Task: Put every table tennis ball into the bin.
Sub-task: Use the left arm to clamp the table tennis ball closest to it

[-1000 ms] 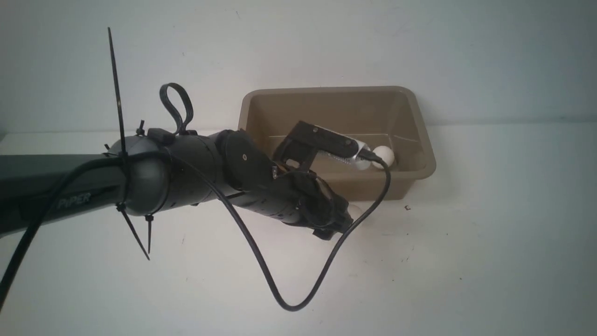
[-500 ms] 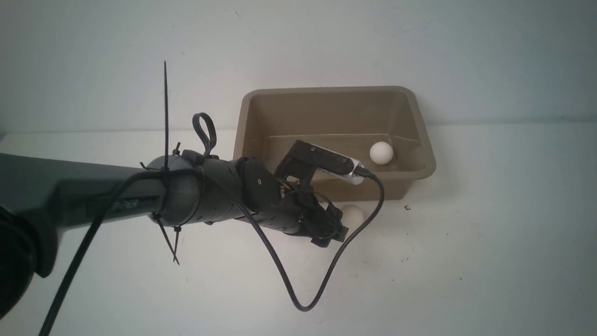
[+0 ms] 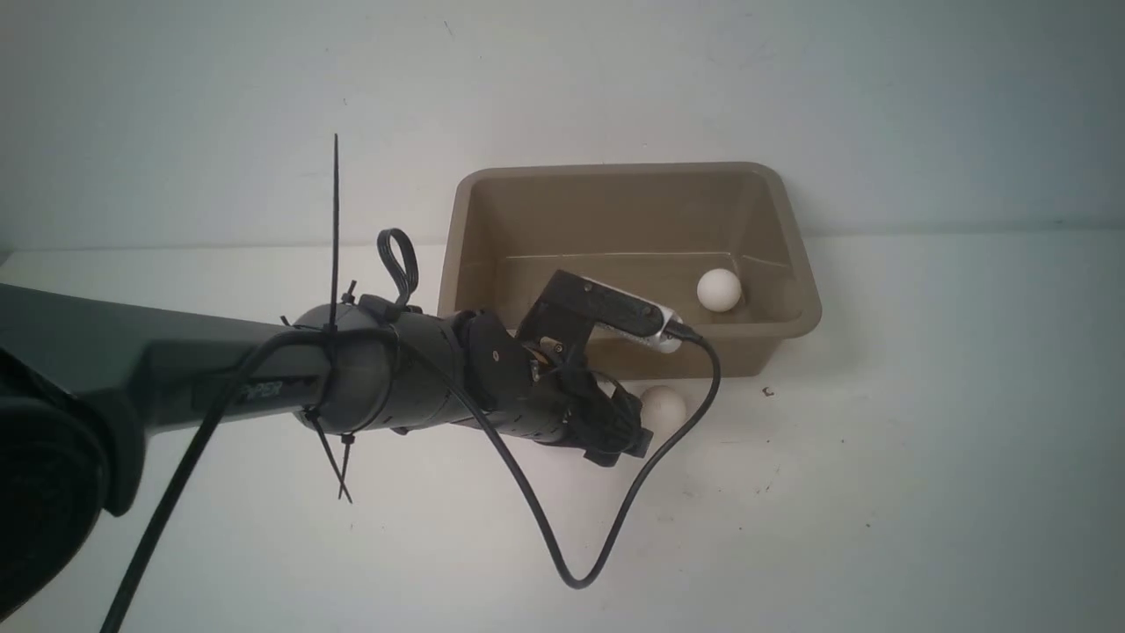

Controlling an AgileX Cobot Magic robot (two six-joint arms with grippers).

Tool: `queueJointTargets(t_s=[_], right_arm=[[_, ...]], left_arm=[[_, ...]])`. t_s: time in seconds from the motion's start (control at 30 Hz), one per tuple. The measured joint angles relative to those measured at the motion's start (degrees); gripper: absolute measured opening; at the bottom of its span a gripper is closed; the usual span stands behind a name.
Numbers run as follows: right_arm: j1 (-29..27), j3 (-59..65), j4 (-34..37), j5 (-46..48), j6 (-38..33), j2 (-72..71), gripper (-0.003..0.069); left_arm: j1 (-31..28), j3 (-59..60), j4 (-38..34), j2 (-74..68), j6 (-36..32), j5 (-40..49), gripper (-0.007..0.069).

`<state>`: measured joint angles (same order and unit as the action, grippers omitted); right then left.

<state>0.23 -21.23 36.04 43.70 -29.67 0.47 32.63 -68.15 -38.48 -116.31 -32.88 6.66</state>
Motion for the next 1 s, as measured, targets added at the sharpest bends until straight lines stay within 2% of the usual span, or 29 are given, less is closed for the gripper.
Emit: queueJointTargets(t_s=[0.17, 0.33, 0.53, 0.67, 0.83, 1.0], right_arm=[[0.00, 0.00, 0.00, 0.00, 0.00, 0.00, 0.0421], [0.00, 0.00, 0.00, 0.00, 0.00, 0.00, 0.0421], [0.00, 0.00, 0.00, 0.00, 0.00, 0.00, 0.0421], [0.00, 0.00, 0.00, -0.63, 0.00, 0.00, 0.0421], [0.00, 0.00, 0.00, -1.91, 0.00, 0.00, 0.0421], [0.00, 0.00, 0.00, -1.96, 0.00, 0.00, 0.0421]], left_arm=[[0.00, 0.00, -0.11, -0.37, 0.00, -0.77, 0.0489], [0.00, 0.00, -0.17, -0.37, 0.00, -0.88, 0.0346], [0.00, 0.00, -0.17, 0.09, 0.00, 1.04, 0.0349], [0.00, 0.00, -0.17, 2.64, 0.05, 6.31, 0.0349], [0.05, 0.00, 0.09, 8.65, 2.38, 18.17, 0.0349], [0.05, 0.00, 1.15, 14.31, 2.59, 21.56, 0.0349]])
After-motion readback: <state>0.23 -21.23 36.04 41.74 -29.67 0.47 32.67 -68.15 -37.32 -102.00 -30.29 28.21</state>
